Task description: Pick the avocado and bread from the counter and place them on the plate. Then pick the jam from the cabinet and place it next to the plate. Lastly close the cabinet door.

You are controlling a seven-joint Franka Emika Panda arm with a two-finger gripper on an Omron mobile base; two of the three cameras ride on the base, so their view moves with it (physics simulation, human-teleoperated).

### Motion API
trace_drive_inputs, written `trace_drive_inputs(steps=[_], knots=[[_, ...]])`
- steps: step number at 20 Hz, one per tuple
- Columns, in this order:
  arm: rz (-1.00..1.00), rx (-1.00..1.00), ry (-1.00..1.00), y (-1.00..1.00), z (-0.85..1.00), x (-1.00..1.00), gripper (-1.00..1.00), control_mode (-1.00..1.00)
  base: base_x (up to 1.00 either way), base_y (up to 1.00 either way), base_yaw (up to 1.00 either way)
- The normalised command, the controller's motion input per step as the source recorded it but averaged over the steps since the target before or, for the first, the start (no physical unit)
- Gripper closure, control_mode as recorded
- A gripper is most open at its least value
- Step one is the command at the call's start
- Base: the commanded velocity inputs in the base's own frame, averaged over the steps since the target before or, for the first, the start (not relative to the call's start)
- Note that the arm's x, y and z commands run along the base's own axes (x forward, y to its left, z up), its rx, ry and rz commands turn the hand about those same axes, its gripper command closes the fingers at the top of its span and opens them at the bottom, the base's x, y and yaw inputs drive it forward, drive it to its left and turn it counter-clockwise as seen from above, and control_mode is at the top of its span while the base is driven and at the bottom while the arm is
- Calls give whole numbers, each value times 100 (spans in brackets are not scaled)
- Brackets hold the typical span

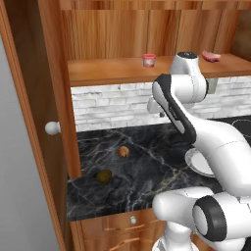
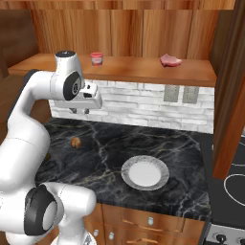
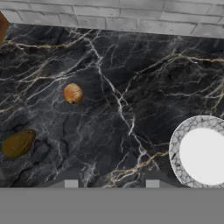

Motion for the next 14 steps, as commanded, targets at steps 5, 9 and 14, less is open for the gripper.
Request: trace_drive_inputs(steps=[5, 9, 14], knots=[[0, 0, 0, 0, -1, -17, -100, -100, 0, 0, 0], [0, 0, -7, 0, -14, -50, -100, -100, 0, 0, 0], [0, 0, -7, 0, -20, -46, -100, -100, 0, 0, 0]])
